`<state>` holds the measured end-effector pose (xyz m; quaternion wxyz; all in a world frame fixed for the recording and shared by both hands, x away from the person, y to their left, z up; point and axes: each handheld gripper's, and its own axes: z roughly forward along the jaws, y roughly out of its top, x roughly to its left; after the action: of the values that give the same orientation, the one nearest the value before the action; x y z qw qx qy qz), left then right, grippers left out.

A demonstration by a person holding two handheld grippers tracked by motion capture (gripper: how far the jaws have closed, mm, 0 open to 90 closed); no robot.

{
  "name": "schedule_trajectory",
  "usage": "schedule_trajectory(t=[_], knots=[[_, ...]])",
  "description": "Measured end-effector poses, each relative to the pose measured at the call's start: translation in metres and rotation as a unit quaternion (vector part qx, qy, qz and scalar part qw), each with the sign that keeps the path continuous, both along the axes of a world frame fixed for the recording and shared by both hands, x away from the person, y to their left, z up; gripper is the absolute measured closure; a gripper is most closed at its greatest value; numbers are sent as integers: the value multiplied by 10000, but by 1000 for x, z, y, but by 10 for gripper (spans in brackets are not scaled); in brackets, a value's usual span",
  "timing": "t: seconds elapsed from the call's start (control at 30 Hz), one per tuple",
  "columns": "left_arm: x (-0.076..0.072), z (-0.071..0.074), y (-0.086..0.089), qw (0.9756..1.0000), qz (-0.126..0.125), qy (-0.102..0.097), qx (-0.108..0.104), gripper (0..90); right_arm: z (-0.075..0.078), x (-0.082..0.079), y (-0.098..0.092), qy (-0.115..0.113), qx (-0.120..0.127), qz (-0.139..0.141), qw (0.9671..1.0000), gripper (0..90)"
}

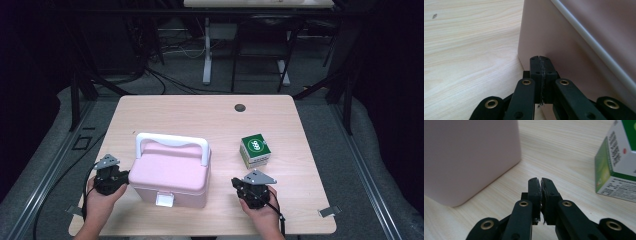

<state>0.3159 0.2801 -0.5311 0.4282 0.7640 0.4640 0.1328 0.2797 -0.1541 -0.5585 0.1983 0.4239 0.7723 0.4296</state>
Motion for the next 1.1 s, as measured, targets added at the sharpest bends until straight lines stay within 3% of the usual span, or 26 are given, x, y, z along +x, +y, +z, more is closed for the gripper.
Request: schedule_trajectory(t=[0.23,0.5,0.83,0.93,1.1], knots=[[-3,0,-13,9998,-201,-4,25,893,0,-1,3,0,-33,-2,10000,855],[-4,-1,-25,9991,-403,-2,-93,894,-1,1,5,206,234,199,9993,861],[-6,-1,-36,9979,-623,55,-147,896,2,-1,6,103,344,257,9990,855],[-8,0,-41,9973,-709,82,-154,897,3,-3,5,107,254,234,9993,888],[-9,0,-43,9971,-738,101,-146,898,5,-4,3,104,310,222,9992,900]])
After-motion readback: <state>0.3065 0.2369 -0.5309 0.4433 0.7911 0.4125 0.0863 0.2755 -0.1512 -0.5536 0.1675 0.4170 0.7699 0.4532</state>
